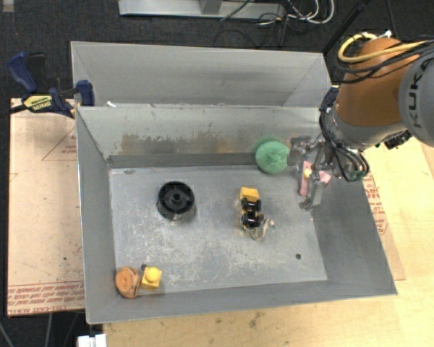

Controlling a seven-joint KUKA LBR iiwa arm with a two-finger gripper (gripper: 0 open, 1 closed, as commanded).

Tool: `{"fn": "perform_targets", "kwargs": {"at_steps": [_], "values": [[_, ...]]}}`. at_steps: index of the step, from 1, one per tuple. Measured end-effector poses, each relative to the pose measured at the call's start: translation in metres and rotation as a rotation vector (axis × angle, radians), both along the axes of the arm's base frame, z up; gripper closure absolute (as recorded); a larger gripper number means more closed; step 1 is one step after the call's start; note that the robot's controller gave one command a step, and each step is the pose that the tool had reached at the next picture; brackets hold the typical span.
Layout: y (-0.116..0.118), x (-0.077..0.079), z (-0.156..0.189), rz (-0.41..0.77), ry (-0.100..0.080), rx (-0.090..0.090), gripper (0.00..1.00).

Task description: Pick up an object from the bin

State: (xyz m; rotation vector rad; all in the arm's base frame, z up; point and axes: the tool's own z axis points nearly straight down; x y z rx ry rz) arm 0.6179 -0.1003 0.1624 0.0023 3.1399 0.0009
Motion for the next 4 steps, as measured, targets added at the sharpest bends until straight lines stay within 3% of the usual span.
{"fn": "perform_targets", "kwargs": {"at_steps": [1,2,3,4], "values": [[0.049,-0.007,-0.036,0.054,-0.005,-0.002,0.00],[0.057,-0.040,-0.071,0.030,-0.001,0.005,0.00],[0.049,-0.021,-0.085,0.055,0.001,-0.003,0.00],[0.112,-0.019,-0.092,0.335,-0.003,0.002,1.00]]}}
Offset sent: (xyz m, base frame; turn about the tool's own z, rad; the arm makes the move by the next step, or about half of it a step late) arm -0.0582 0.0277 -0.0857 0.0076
